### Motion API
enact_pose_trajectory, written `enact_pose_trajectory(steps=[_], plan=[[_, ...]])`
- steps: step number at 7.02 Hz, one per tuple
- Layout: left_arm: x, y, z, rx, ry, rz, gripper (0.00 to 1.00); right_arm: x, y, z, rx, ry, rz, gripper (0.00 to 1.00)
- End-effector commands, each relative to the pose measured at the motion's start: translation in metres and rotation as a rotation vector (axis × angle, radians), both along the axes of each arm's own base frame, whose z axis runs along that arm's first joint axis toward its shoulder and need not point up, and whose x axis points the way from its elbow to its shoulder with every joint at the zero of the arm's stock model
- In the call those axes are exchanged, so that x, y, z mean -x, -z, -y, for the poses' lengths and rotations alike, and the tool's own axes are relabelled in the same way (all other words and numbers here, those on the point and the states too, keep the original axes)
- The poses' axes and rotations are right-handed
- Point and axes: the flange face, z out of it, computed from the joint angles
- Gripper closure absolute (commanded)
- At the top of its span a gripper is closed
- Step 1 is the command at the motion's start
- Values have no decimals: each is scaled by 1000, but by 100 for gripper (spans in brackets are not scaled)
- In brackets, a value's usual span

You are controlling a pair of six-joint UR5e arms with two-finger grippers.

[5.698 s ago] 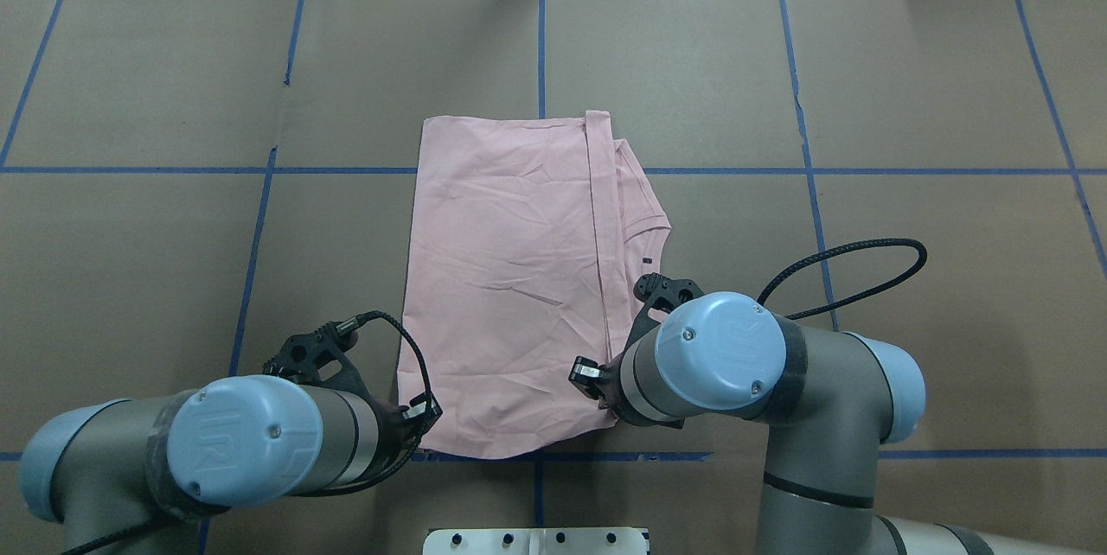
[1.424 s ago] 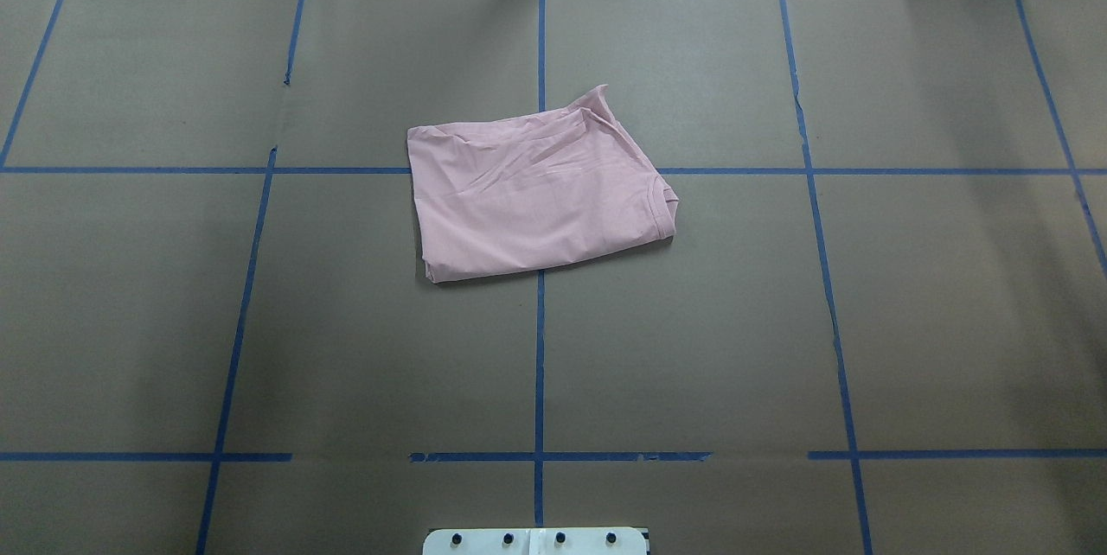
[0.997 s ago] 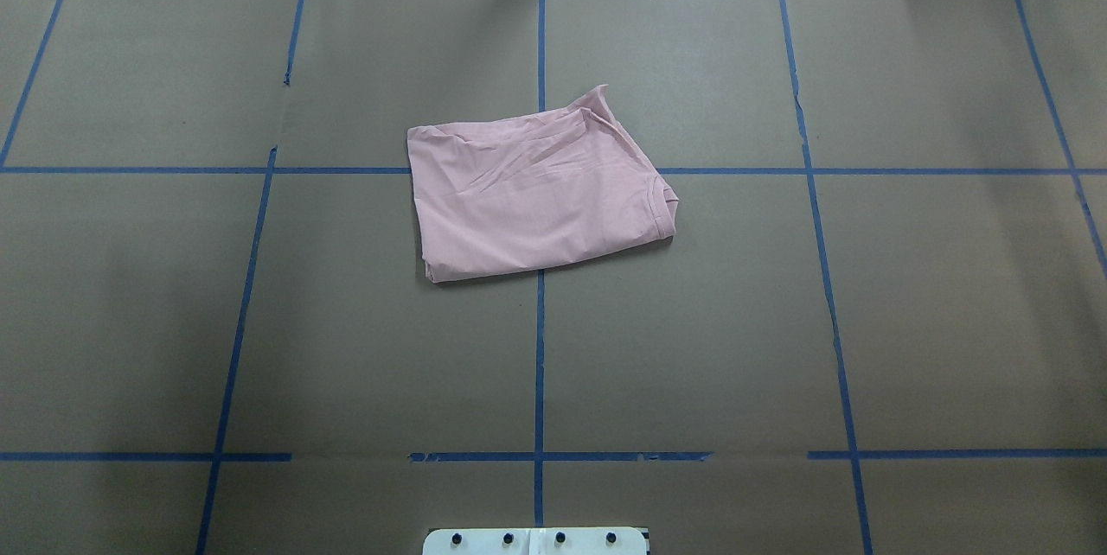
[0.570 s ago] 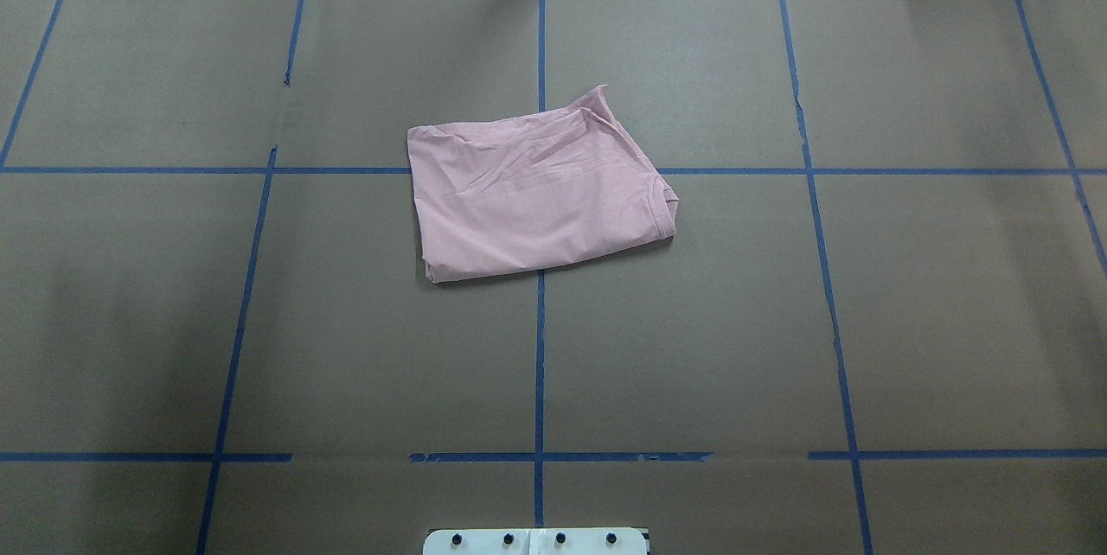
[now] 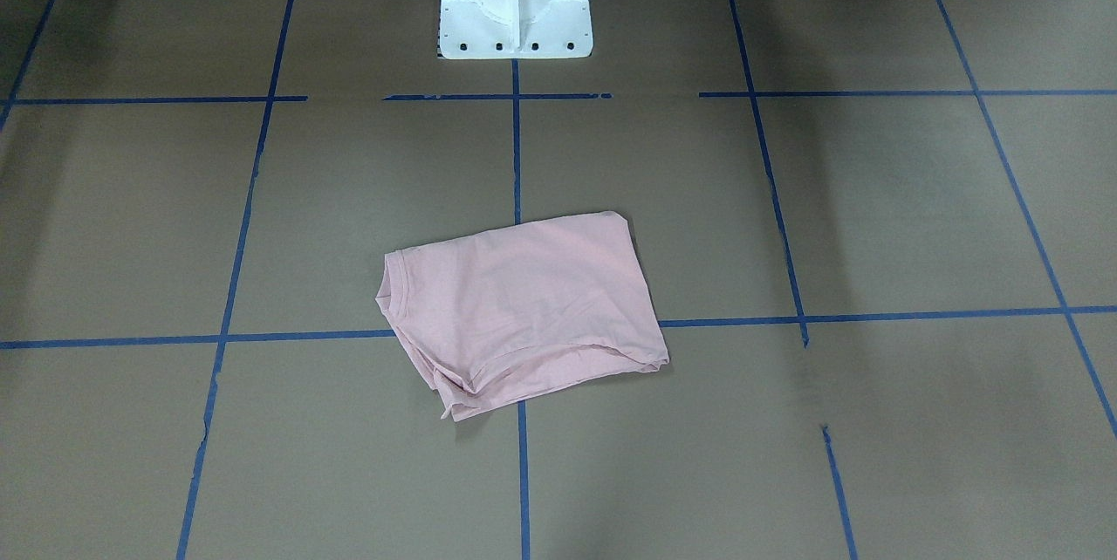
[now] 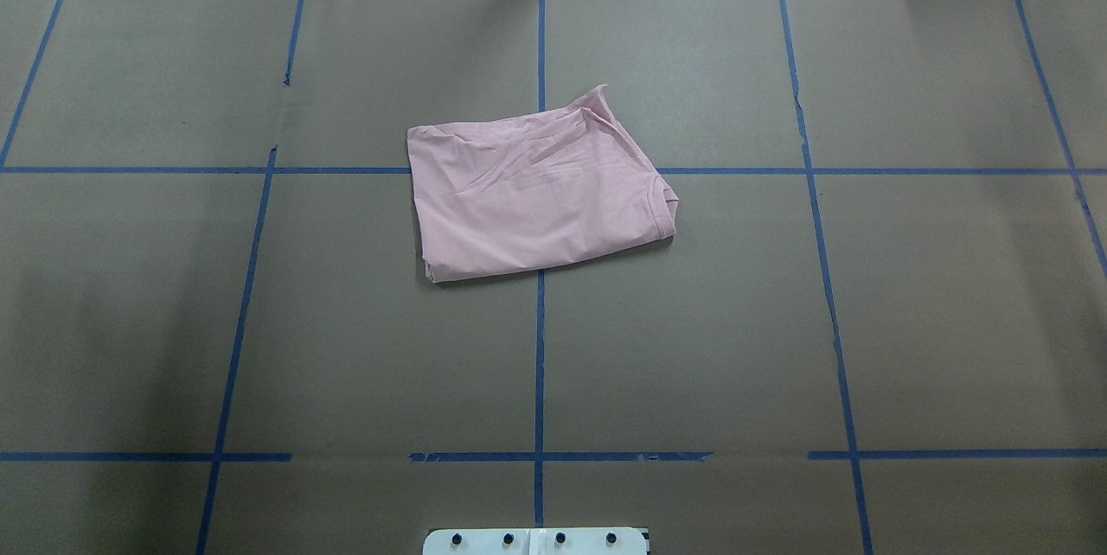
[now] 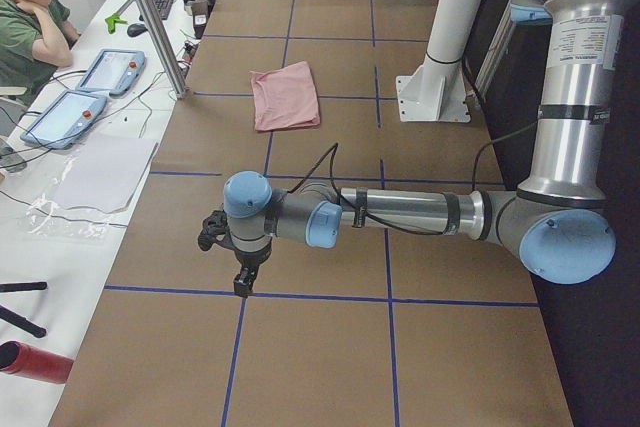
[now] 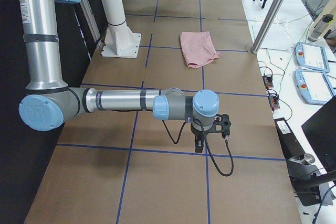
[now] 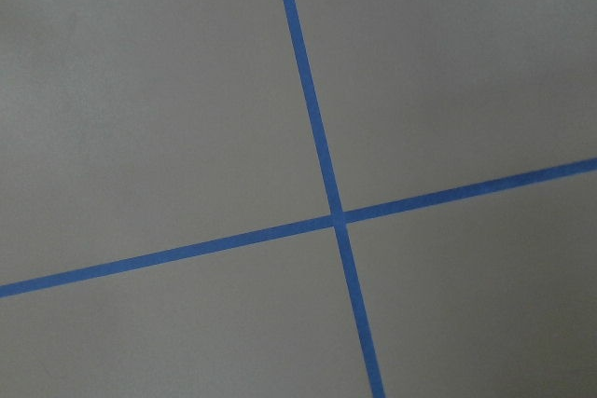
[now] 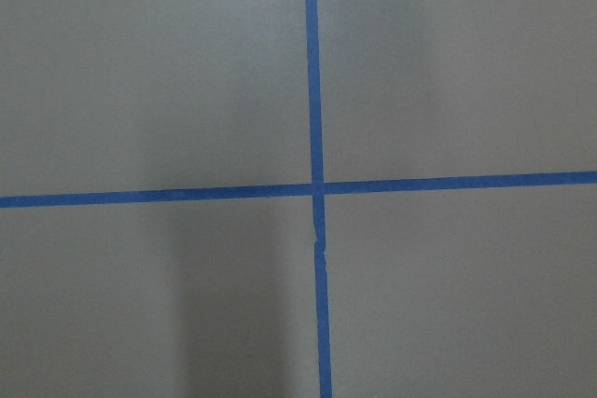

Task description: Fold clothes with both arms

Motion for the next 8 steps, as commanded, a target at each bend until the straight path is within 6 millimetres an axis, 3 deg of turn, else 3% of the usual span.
enact_pose_trajectory(steps=[1, 2, 6, 8], plan=[[0, -14, -10, 12, -16, 4, 0, 24, -14, -2, 48, 28, -2, 0], [-1, -17, -13, 17, -18, 10, 0, 40, -15, -1, 77, 30, -6, 0], [-1, -18, -13, 39, -10, 9, 0, 45, -11, 2, 64, 44, -7, 0], [-2, -14, -10, 186, 104, -13, 0, 45, -8, 3, 59, 43, -7, 0]])
